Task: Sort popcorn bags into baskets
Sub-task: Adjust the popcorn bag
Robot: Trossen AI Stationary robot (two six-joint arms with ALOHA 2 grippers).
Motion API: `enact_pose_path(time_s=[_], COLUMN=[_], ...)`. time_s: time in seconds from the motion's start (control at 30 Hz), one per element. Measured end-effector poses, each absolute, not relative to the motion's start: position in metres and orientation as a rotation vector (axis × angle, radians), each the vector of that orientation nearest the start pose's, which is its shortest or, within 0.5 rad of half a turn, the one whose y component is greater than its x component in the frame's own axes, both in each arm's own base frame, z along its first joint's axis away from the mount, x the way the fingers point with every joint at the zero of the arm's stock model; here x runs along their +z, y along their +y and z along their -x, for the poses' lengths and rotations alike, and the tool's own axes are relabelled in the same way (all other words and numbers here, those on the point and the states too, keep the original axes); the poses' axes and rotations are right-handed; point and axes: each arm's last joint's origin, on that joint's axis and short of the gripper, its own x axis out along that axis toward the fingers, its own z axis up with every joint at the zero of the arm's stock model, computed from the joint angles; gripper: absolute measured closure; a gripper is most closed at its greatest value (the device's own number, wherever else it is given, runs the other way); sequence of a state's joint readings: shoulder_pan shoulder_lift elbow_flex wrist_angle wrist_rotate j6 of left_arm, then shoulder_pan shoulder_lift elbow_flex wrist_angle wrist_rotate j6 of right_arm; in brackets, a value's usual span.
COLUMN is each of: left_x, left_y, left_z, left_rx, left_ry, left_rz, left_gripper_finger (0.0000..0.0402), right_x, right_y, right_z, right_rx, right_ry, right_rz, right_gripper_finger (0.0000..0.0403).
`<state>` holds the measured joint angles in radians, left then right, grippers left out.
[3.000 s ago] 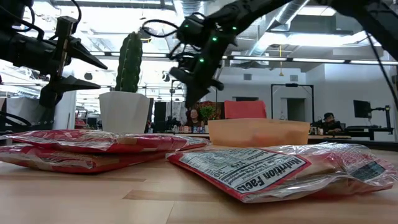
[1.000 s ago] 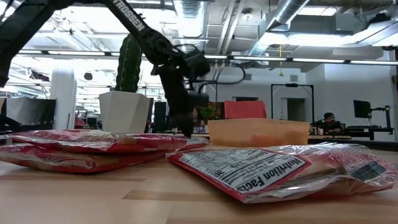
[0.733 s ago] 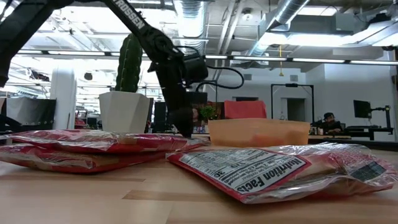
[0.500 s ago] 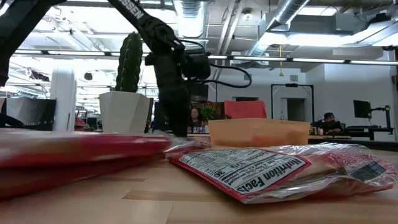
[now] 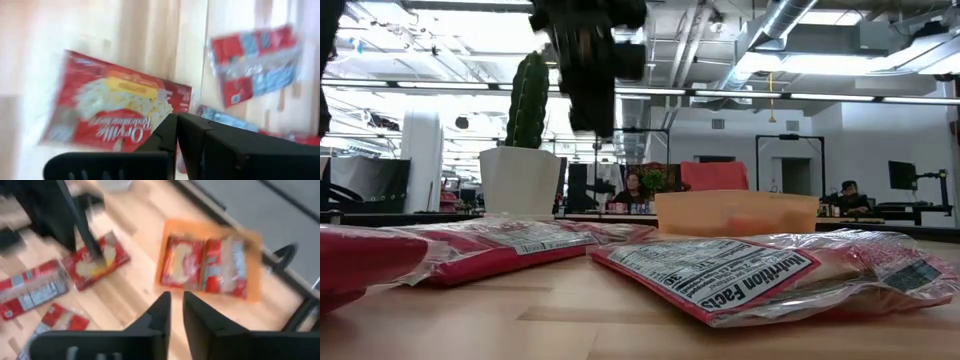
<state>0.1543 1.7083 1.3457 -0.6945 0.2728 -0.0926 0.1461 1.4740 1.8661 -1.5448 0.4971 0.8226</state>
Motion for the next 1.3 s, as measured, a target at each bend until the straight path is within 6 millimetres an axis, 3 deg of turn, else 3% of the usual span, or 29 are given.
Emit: enact_pose_path(time_s=[0.13,0.27,0.43,0.6,0.77,0.97,1.13,1.3], left_x=[0.308,0.353,0.383,0.391,0.381,0.347,0.302,0.246], left_y=[0.038,0.010,-0.025,-0.072,-0.135,-0.208,-0.272,-0.316], left_z=[-0.305,-0.246,-0.186,-0.150,-0.129,-0.116,-0.114,-0.131], left_rx=[0.054,-0.034,0.012,-0.029,-0.099,-0.052,-0.107,-0.082], left_ry=[0.959,0.913,0.862,0.875,0.887,0.856,0.896,0.937], left_rz=[0.307,0.299,0.426,0.564,0.423,0.282,0.206,0.159], left_gripper_finger=[0.0401,0.0401,0.0401,0.0401,0.0401,0.0401,0.0401,0.0401], right_x=[0.393,0.363,0.332,0.312,0.300,0.277,0.263,0.250], right_y=[0.049,0.079,0.099,0.119,0.151,0.189,0.219,0.242], right_z=[-0.251,-0.268,-0.287,-0.298,-0.311,-0.336,-0.354,-0.364], right_rx=[-0.658,-0.476,-0.253,-0.052,0.074,0.148,0.227,0.288], right_ry=[0.922,0.894,0.831,0.789,0.704,0.701,0.714,0.770], right_rz=[-0.331,-0.289,-0.356,-0.429,-0.441,-0.441,-0.443,-0.387], right_gripper_finger=[0.0283,0.0260,0.0249,0.0244,0.0257,0.0289,0.0306,0.0311])
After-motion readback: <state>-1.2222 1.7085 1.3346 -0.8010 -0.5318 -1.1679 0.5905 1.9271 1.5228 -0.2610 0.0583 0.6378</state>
